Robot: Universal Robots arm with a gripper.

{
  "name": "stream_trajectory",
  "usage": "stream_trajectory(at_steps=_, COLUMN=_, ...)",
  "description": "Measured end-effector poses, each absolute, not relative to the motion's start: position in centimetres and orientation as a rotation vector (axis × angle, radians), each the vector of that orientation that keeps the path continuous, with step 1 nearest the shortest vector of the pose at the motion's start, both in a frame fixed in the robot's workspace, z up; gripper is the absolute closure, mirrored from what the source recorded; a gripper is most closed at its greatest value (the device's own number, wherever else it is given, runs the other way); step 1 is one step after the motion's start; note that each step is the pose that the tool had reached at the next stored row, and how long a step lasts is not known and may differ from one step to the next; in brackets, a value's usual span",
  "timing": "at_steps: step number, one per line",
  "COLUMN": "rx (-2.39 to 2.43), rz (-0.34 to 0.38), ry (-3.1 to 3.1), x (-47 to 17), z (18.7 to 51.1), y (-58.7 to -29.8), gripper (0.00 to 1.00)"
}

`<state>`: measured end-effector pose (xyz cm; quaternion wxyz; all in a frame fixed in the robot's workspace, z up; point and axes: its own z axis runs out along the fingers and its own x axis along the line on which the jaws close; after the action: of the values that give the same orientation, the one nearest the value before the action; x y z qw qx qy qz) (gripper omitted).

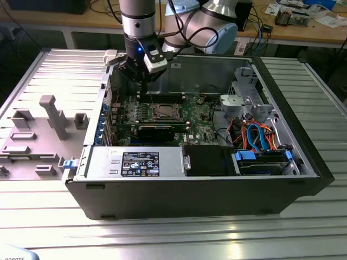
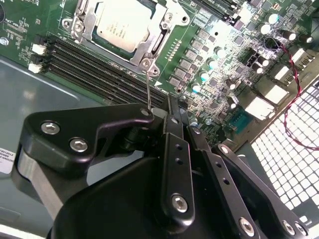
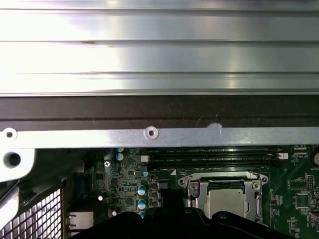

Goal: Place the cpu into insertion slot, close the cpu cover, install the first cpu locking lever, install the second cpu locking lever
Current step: 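Install the first cpu locking lever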

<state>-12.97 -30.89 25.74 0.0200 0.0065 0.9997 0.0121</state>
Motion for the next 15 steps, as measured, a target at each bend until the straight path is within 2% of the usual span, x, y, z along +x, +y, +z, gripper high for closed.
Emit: stream_trajectory(at_steps=15, rx=0.014, rz=0.038, ry=3.095, x=-12.83, z=25.74, y=-30.83, gripper=0.89)
